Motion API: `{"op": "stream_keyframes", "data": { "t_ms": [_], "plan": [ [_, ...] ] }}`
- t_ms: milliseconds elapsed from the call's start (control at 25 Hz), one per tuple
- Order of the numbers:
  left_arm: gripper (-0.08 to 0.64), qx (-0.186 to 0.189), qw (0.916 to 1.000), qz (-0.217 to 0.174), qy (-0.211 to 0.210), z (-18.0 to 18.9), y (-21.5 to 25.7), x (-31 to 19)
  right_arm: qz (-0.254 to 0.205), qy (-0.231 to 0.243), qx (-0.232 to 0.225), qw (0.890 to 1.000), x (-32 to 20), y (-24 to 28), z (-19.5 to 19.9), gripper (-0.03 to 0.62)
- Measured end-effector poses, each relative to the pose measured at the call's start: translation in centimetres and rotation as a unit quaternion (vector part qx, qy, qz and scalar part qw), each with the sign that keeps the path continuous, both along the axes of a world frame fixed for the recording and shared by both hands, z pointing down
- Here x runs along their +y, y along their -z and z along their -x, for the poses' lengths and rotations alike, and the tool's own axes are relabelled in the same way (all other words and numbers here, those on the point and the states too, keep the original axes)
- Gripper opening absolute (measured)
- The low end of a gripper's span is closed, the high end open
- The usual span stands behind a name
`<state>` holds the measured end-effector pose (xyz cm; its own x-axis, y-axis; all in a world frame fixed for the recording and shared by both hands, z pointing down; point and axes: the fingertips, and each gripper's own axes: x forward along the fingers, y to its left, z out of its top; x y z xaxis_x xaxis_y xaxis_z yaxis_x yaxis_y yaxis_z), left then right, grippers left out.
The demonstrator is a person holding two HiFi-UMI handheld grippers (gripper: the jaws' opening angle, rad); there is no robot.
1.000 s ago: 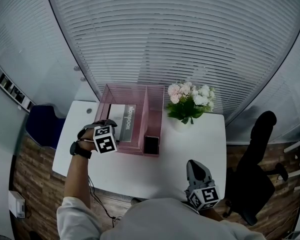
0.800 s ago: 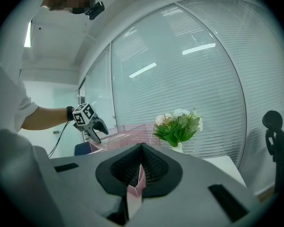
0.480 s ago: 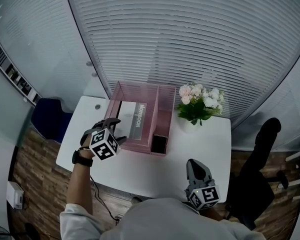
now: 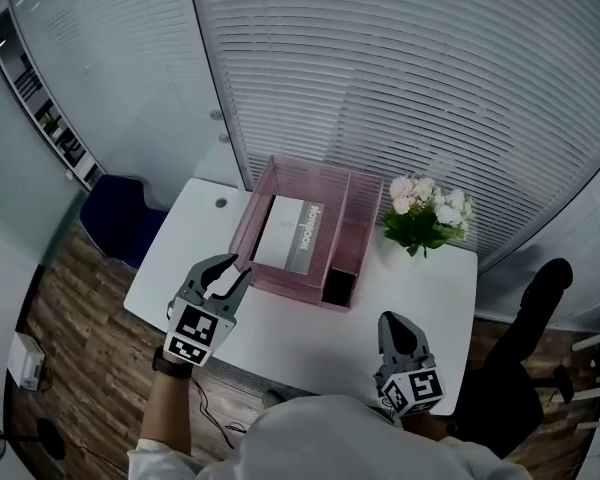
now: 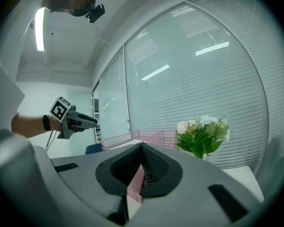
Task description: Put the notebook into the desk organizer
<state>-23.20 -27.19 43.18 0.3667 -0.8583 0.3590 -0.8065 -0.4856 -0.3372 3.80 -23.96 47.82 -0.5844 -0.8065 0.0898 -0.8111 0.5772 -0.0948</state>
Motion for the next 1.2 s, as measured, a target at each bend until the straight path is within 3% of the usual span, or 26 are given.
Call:
{"op": "stream_keyframes", "data": {
  "t_ms": [120, 320, 520, 640, 880, 1200],
  "plan": [
    [0.088, 0.047, 0.9977, -0.025, 0.041, 1.3, 0.6, 2.7, -0.006, 0.012, 0.002, 1.0, 0.0, 0.3, 1.1, 0.014],
    [0.034, 0.123, 0.9859, -0.024, 0.11, 3.5, -0.3, 6.9, -0.012, 0.03, 0.006, 0.999, 0.2, 1.3, 3.1, 0.014],
    [0.009, 0.225, 0.9574, -0.051, 0.174, 6.3, -0.3, 10.2, -0.015, 0.044, 0.011, 0.999, 0.6, 1.4, 4.5, 0.014],
    [0.009, 0.257, 0.9437, -0.058, 0.2, 7.3, -0.6, 11.9, -0.019, 0.053, 0.017, 0.998, 0.9, 1.9, 5.3, 0.014],
    [0.009, 0.278, 0.9348, -0.048, 0.215, 7.5, -2.1, 14.0, -0.004, 0.052, 0.015, 0.999, 1.6, 1.5, 6.0, 0.012],
    [0.009, 0.273, 0.9369, -0.044, 0.214, 7.5, -2.5, 14.4, -0.011, 0.059, 0.023, 0.998, 1.9, 1.4, 6.6, 0.012]
  ]
}}
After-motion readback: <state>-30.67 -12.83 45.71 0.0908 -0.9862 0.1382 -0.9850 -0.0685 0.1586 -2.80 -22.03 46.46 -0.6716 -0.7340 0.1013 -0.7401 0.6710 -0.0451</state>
